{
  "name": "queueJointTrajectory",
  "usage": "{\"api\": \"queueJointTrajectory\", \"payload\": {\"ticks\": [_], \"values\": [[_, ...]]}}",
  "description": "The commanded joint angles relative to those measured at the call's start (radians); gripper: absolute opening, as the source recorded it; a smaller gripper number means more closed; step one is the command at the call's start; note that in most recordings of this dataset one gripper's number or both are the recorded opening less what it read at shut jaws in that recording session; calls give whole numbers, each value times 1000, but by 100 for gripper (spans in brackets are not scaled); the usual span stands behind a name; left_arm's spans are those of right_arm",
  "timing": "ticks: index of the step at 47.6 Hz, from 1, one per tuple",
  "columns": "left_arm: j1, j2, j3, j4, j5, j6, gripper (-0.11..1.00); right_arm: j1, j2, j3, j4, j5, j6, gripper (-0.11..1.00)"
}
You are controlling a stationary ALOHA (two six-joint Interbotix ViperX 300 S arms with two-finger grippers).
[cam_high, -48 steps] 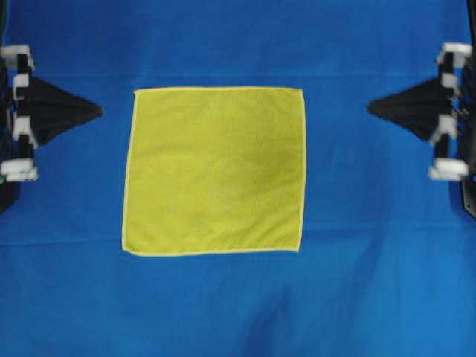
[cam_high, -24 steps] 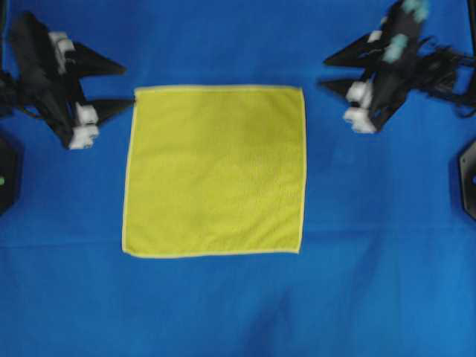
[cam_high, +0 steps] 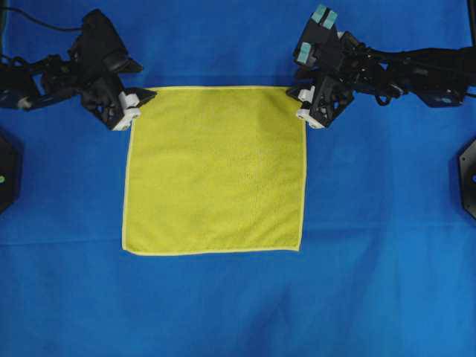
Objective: Fold the yellow towel.
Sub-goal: 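Grasp the far left and far right towel corners with both grippers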
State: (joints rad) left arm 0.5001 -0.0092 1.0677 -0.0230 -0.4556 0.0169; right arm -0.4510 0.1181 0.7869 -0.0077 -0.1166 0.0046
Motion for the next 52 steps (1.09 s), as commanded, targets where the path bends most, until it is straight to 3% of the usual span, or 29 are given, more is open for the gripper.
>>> {"api": "queueJointTrajectory", "payload": {"ticks": [1,14,17,25,27,41,52], "values": [[23,32,-26,-2,-12,-2,69,-14,6,-18,-2,-6,-2,52],[35,94,-37,-2,3,-2,63,-25,14,-14,-3,-8,-2,49],[29,94,-35,0,21,0,51,-25,14,-12,-9,-6,-2,44],[6,94,-34,0,69,32,8,-17,12,-14,-15,-8,-5,4],[3,94,-34,0,72,34,1,-17,12,-14,-15,-8,-3,3],[2,55,-46,0,92,46,1,-17,-2,-15,-14,-3,6,3],[2,-101,-80,0,233,94,1,-17,-92,-8,-11,9,9,3]]}}
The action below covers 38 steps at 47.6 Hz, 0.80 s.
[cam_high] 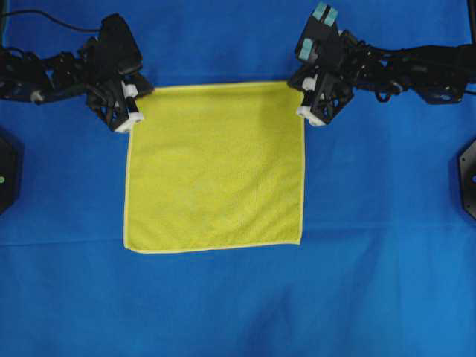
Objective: Fold the yellow towel.
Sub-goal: 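Grasp the far left and far right towel corners with both grippers, then pull both held corners toward the near edge, folding the towel in half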
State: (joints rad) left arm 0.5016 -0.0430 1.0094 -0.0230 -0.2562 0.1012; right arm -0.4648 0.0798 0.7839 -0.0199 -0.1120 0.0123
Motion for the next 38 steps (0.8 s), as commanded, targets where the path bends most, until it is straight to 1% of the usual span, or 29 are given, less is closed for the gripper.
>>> {"api": "queueJointTrajectory", "payload": {"ticks": [1,9,15,25,31,38], "values": [[0,-81,-23,0,41,14,1,-3,-61,-3,0,9,2,3],[0,-149,-17,0,58,26,1,-2,-97,5,3,18,3,3],[-6,-150,-14,-2,66,21,1,8,-97,6,3,18,5,3],[-60,-156,-12,0,91,5,1,38,-104,6,6,40,11,3],[-130,-169,-11,-2,140,-15,1,95,-124,6,14,103,28,3],[-256,-173,-9,-2,187,-72,1,190,-146,8,14,173,55,3]]}}
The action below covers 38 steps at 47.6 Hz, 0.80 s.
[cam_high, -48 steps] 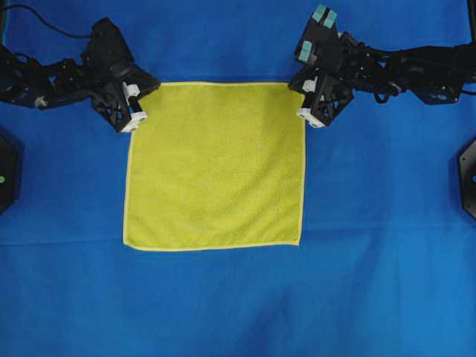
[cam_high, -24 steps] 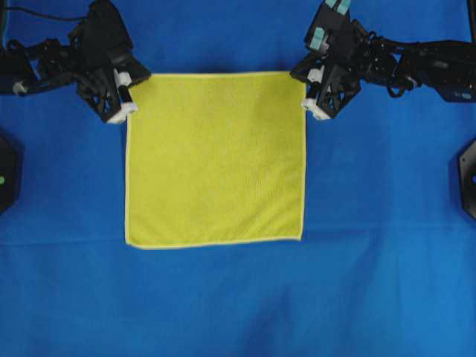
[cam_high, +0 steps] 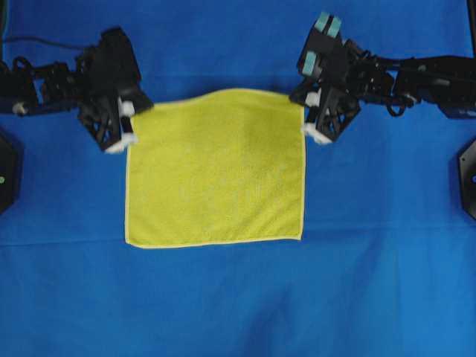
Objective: Fold the yellow towel.
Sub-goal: 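Pull both held corners toward the near edge, folding the towel in half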
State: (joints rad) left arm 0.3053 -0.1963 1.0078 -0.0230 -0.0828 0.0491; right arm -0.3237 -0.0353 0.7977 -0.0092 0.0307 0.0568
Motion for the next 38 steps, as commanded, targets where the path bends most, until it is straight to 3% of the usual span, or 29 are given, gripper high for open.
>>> {"api": "queueJointTrajectory", "payload": {"ticks": [1,10,19,28,38], "values": [[-80,-20,-8,-2,21,-28,1,61,-34,-5,5,38,14,3],[-264,-20,-8,-2,89,-89,1,192,-54,8,3,71,75,3],[-414,-11,-11,-3,92,-210,1,322,-54,17,3,67,163,3],[-520,-3,-15,-2,89,-295,1,419,-52,17,3,64,245,3],[-595,20,-37,-2,72,-311,1,457,-49,15,5,64,273,3]]}}
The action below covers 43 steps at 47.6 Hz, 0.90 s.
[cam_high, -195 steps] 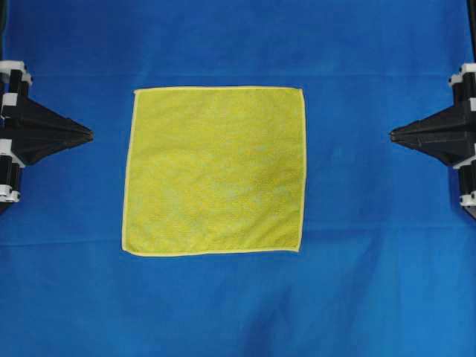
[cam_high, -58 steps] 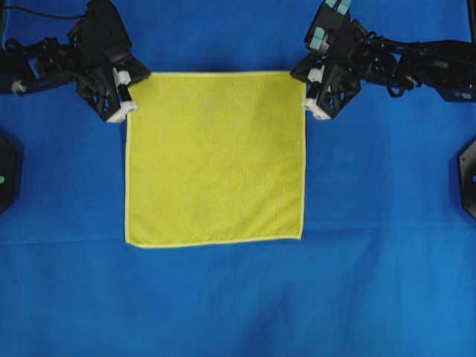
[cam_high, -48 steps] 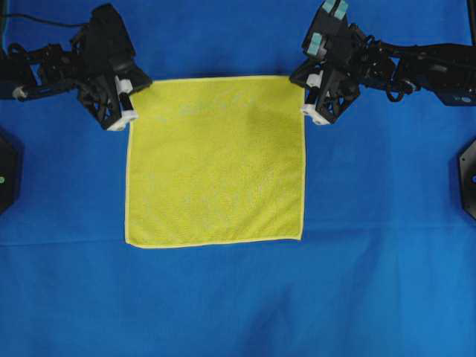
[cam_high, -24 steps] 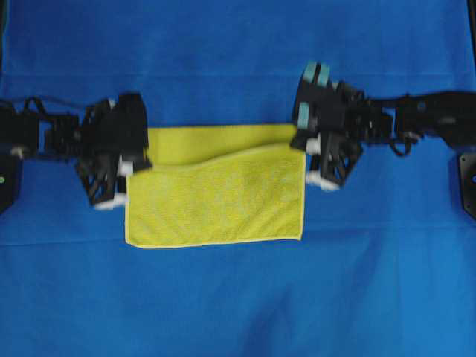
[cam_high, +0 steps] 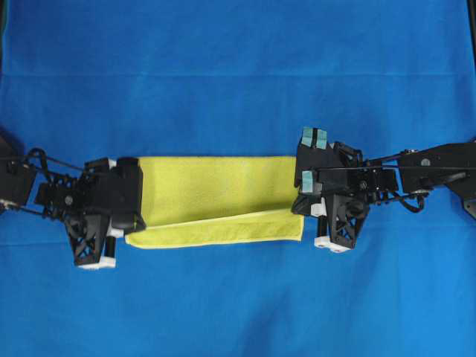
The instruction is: Fold the yellow towel.
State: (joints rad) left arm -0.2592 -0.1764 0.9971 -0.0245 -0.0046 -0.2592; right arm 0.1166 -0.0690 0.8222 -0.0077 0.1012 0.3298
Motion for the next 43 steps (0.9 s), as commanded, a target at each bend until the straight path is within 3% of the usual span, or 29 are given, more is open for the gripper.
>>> {"api": "queueJointTrajectory", "payload": {"ticks": [1,25,29,31,38,40,43], "values": [[-34,2,-28,-2,-6,-3,1,20,-15,-9,3,-8,0,3],[-21,14,-46,-2,-9,-9,2,55,-8,-20,2,-40,2,3],[-23,14,-49,0,-9,-9,11,57,-8,-21,3,-44,5,4],[-21,12,-52,0,-9,-9,22,57,-9,-28,3,-41,8,12],[-17,-12,-63,0,5,12,61,57,-37,-51,-15,-23,-8,57],[-3,-31,-66,0,15,23,65,52,-51,-54,-29,-17,-9,64],[21,-52,-66,0,29,35,62,43,-80,-57,-54,-8,-9,63]]}}
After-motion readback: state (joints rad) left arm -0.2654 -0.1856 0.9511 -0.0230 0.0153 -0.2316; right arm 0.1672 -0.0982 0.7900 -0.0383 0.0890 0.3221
